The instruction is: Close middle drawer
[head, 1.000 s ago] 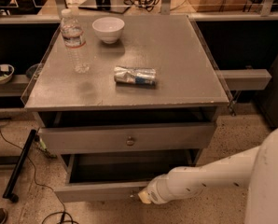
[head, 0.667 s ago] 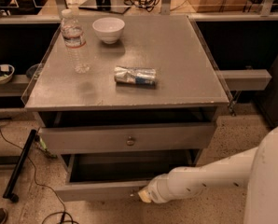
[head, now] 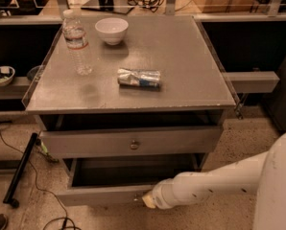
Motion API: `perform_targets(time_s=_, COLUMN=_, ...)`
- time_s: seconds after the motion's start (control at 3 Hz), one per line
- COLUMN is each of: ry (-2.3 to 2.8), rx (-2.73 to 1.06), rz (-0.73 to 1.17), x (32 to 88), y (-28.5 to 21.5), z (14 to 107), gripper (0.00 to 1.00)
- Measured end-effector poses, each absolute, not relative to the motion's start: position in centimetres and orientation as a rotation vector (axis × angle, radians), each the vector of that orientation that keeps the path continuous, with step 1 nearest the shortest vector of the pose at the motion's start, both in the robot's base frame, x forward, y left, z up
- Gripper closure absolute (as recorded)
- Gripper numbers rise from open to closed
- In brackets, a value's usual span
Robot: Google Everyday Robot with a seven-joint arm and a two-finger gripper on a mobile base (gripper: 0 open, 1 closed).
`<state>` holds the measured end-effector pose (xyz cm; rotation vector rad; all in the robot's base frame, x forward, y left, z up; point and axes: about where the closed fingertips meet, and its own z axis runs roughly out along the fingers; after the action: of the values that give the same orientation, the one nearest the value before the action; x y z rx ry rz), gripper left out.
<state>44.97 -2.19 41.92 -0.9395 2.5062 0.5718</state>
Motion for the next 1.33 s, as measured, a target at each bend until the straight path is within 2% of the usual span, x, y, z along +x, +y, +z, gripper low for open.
perform_targets(time_s=1.33, ry=2.492, rx=-0.905, rz=0.566, x=45.57, y=-1.98, z=42.36, gripper=1.0)
